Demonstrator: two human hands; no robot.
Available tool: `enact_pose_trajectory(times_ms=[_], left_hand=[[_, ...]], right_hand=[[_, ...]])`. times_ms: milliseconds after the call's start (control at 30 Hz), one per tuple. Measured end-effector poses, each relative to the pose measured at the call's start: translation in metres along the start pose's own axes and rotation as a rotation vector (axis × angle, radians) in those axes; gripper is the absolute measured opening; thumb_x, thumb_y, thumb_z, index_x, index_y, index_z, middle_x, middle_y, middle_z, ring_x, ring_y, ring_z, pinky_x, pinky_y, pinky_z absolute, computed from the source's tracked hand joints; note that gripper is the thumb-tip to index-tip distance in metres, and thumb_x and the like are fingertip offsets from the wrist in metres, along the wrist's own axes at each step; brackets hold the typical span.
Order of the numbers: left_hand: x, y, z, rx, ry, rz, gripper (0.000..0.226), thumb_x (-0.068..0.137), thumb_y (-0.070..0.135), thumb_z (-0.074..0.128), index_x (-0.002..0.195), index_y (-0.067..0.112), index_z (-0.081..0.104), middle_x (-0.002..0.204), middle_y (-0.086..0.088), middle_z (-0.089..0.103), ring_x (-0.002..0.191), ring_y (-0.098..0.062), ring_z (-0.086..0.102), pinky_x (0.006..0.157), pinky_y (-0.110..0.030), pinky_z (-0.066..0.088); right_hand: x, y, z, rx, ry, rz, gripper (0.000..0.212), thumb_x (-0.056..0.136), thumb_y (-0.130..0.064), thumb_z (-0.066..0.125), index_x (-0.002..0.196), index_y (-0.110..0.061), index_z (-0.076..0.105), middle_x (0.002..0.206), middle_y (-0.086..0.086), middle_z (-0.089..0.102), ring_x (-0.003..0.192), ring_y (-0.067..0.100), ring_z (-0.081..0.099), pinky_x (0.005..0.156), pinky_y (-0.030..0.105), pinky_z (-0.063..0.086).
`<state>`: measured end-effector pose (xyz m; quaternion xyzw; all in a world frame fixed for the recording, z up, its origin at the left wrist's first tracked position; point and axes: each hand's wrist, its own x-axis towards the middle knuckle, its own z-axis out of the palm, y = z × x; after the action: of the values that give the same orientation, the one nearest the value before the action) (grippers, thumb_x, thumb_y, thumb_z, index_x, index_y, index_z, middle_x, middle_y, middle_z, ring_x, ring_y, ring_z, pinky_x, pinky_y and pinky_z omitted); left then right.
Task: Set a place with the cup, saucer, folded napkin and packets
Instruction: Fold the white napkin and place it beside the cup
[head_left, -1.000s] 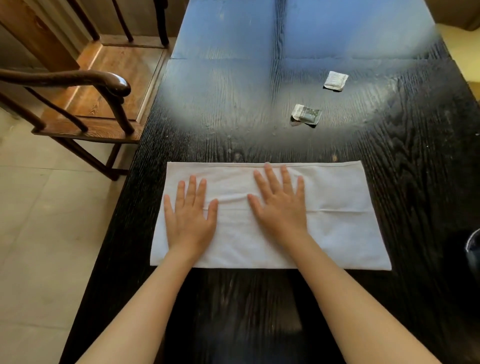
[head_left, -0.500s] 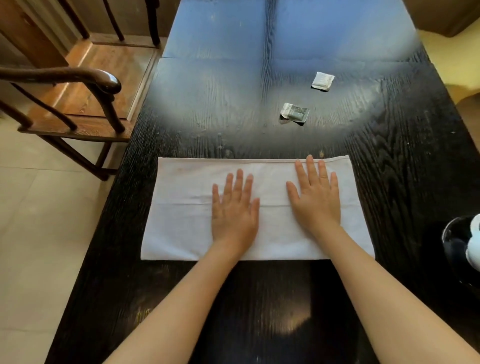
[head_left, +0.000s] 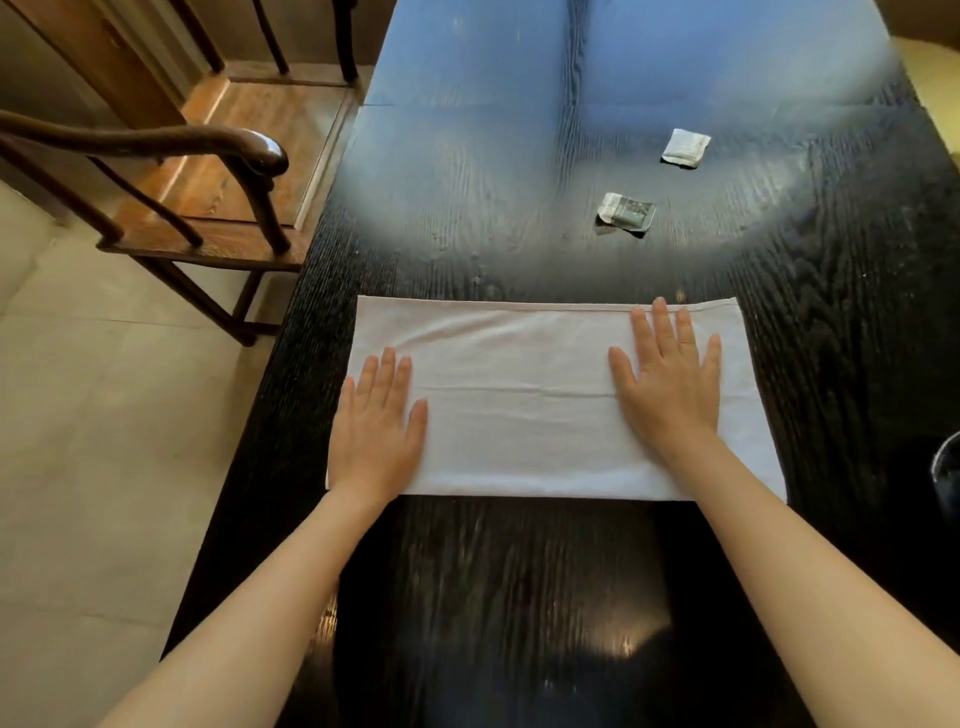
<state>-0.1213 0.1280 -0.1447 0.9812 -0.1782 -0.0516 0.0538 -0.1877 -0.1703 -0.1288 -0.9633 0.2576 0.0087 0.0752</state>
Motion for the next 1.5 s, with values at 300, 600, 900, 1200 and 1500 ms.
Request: enact_pose_trajectory(times_ms=[300,600,900,1200,1500], left_hand=[[-0.001,0.000,-0.001,-0.019,0.031,0.015,0.053,0.098,0.028,0.024,0.147,0.015,0.008,0.158,-0.004,0.007,0.145,-0.018,0.003,0.117,-0.038,0.000],[0.000,-0.009,-0.003,0.019,-0.015,0.052,0.059,0.095,0.043,0.013,0.147,0.015,0.008,0.158,-0.005,0.007,0.145,-0.018,0.003,0.118,-0.043,-0.001],[-0.013,-0.032,-0.023,0.096,-0.154,0.665,0.058,0.096,0.049,0.009,0.147,0.021,0.010,0.156,-0.004,0.010,0.144,-0.014,-0.004,0.117,-0.031,-0.008],[-0.039,-0.058,-0.051,0.231,-0.041,0.927,0.038,0.097,0.014,0.035,0.133,0.004,0.042,0.137,-0.020,0.047,0.127,-0.036,0.044,0.110,-0.044,0.030],[-0.054,-0.064,-0.042,0.219,0.112,0.792,0.038,0.080,0.000,0.044,0.114,-0.007,0.059,0.116,-0.023,0.064,0.108,-0.035,0.062,0.090,-0.049,0.049]], right_hand=[[-0.082,-0.144,0.029,0.087,-0.119,-0.433,0.058,0.098,-0.042,0.016,0.148,-0.018,-0.001,0.159,0.000,-0.003,0.145,0.016,-0.009,0.116,0.043,-0.014],[-0.067,-0.012,0.005,-0.096,-0.117,-0.382,0.063,0.090,-0.055,0.007,0.145,-0.028,-0.009,0.156,-0.006,-0.006,0.142,0.012,-0.011,0.114,0.044,-0.015],[-0.061,0.066,-0.019,-0.143,-0.229,-0.541,0.062,0.088,-0.057,0.001,0.140,-0.032,-0.021,0.151,-0.009,-0.022,0.139,0.010,-0.026,0.112,0.030,-0.022],[-0.095,0.100,-0.048,-0.132,-0.089,-0.842,0.039,0.092,-0.019,0.049,0.126,0.000,0.054,0.132,0.020,0.054,0.123,0.036,0.050,0.101,0.050,0.042],[-0.096,0.104,-0.062,0.340,-0.061,-0.611,0.029,0.073,0.007,0.071,0.100,-0.004,0.071,0.109,0.009,0.069,0.105,0.023,0.065,0.097,0.031,0.049]])
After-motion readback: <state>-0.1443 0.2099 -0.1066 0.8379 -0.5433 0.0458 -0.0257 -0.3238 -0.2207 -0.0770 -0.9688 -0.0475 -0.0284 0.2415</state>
